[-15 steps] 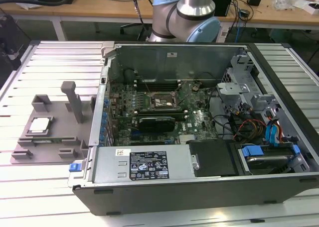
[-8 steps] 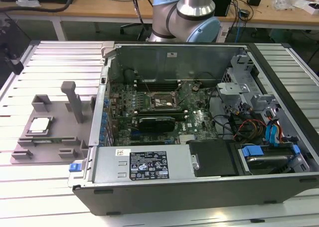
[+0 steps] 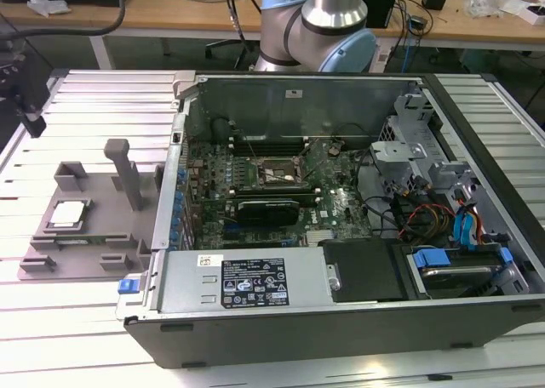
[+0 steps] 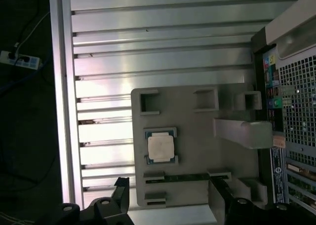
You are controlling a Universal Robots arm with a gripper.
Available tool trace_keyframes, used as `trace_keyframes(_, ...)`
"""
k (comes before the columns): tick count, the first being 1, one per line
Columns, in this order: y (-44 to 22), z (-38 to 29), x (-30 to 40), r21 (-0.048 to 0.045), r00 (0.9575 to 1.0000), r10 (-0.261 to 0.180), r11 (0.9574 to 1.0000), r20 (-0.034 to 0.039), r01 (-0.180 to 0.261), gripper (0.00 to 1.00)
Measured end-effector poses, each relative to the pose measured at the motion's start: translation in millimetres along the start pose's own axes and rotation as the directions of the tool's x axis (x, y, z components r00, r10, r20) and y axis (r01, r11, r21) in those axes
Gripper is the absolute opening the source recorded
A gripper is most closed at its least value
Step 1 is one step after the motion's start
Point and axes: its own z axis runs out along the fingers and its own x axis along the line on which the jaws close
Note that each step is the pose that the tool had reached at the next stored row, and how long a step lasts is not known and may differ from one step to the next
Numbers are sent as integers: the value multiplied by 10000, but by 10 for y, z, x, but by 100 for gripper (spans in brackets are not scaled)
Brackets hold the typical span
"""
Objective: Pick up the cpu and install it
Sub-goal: 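Pick up the cpu and move it towards the insertion slot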
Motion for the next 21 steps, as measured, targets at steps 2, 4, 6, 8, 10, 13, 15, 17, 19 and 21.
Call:
trace_keyframes(2, -1, 21, 0, -1, 10000, 0, 10000, 1, 0, 74)
trace_keyframes(4, -1, 43, 0, -1, 10000, 0, 10000, 1, 0, 74)
trace_keyframes(6, -1, 63, 1, -1, 10000, 0, 10000, 1, 0, 74)
trace_keyframes(8, -2, 96, 1, -1, 10000, 0, 10000, 1, 0, 74)
trace_keyframes(10, -3, 122, 1, -1, 10000, 0, 10000, 1, 0, 74)
trace_keyframes(13, -4, 189, 2, -1, 10000, 0, 10000, 1, 0, 74)
trace_keyframes(15, -5, 226, 2, -1, 10000, 0, 10000, 1, 0, 74)
trace_keyframes(17, -5, 258, 2, -1, 10000, 0, 10000, 1, 0, 74)
trace_keyframes(19, -7, 309, 3, 0, 10000, 0, 10000, 0, 0, 74)
trace_keyframes(21, -8, 356, 3, 0, 10000, 0, 10000, 0, 0, 74)
